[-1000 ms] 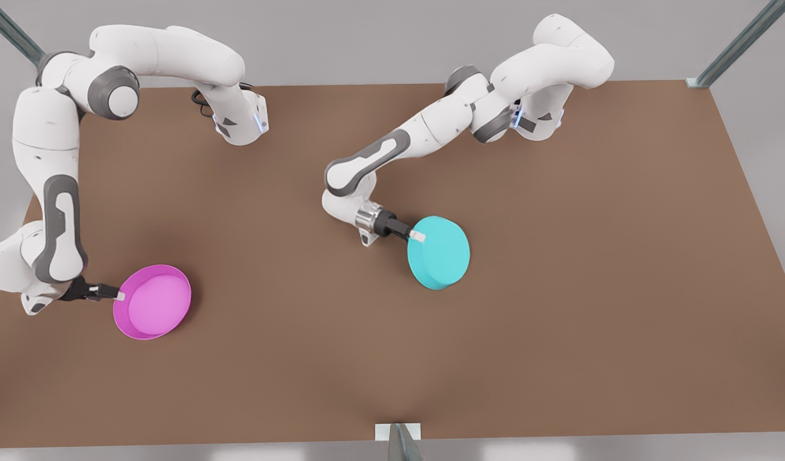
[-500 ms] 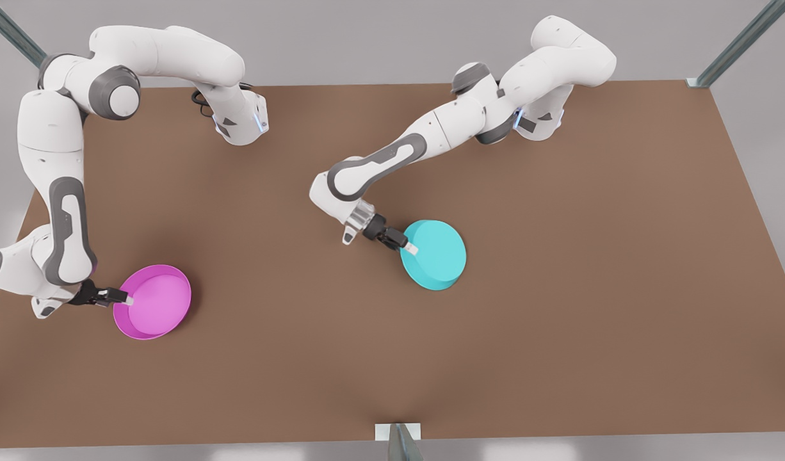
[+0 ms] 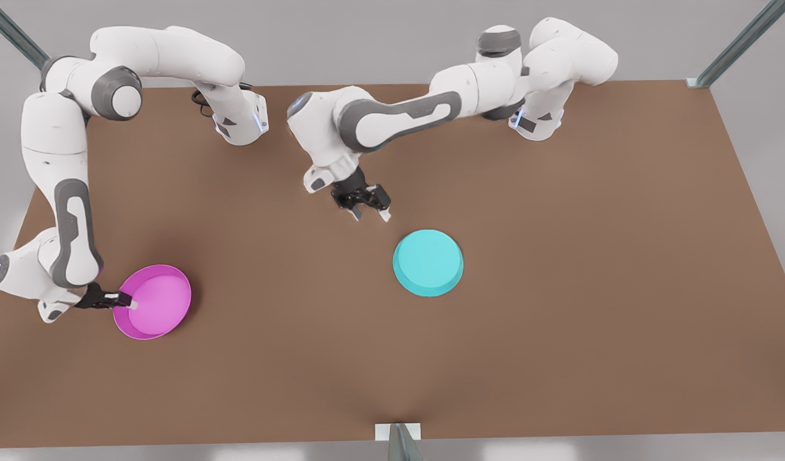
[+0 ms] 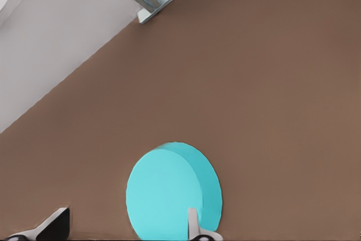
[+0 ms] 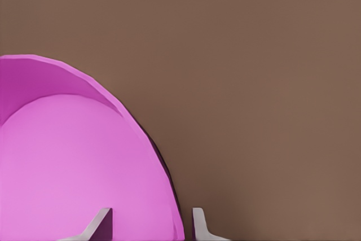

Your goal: Flip the blue plate over with the left arm, and stack the pink plate on top of the blue plate with the right arm

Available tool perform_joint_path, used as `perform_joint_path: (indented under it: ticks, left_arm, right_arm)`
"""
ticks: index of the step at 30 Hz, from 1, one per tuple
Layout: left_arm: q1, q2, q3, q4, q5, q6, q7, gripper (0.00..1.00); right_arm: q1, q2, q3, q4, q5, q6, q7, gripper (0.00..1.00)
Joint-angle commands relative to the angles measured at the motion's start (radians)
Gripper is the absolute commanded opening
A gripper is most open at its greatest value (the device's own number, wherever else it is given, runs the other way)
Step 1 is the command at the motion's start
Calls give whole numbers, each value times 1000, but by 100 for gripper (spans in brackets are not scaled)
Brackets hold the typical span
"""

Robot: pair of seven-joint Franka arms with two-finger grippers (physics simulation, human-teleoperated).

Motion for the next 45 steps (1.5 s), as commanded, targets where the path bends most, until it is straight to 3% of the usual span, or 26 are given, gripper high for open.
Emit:
perform_joint_path:
  ticks: [1, 3, 4, 5, 7, 8, 9, 10, 11, 12, 13, 15, 23, 24, 33, 45]
  left_arm:
    - [282, -174, -9, -3, -420, -146, -422, 100]
    - [802, -201, -10, -11, -593, -238, -337, 100]
    - [1002, -194, 0, -76, -595, -238, -46, 100]
    - [1123, -188, 1, -151, -598, -234, 136, 100]
    - [1177, -174, -1, -207, -601, -276, 450, 100]
    - [1177, -203, -1, -195, -618, -385, 575, 100]
    - [1182, -313, 34, -192, -624, -421, 741, 100]
    - [1134, -456, 187, -201, -741, -419, 780, 100]
    - [1007, -580, 466, -205, -920, -399, 778, 100]
    - [895, -698, 716, -314, -1086, -306, 777, 100]
    - [849, -864, 850, -602, -1172, -82, 777, 100]
    - [840, -876, 861, -676, -1196, 4, 775, 100]
    - [840, -867, 861, -675, -1198, 3, 777, 100]
    - [838, -867, 861, -673, -1196, 4, 777, 100]
    - [838, -867, 861, -673, -1203, 4, 775, 100]
    - [834, -866, 861, -673, -1203, 4, 775, 100]
  right_arm:
    - [1, 0, -1, 2, 1, 5, 0, 59]
    - [0, 0, 1, 2, 1, 4, -11, 32]
    - [0, -1, -1, 4, 1, 1, -14, 21]
    - [0, -1, -1, 4, 0, -2, -16, 21]
    - [0, -1, 1, 4, 0, -2, -29, 21]
    - [0, -3, -1, 4, 0, -5, -28, 21]
    - [1, -3, 1, 2, 1, -10, -26, 21]
    - [0, -6, 5, 0, 1, -25, -25, 21]
    - [-13, -10, 22, 4, 1, -59, -26, 21]
    - [-20, -12, 27, 4, 1, -65, -26, 21]
    - [-25, -12, 34, 5, 1, -84, -28, 21]
    - [-68, -12, 79, 0, 1, -94, -29, 21]
    - [-172, -30, 289, 11, 6, -134, -40, 21]
    - [-135, -32, 324, 17, 4, -131, 46, 21]
    - [440, -58, 323, 154, -5, -93, 739, 21]
    - [737, -21, 324, 218, 27, -93, 880, 21]
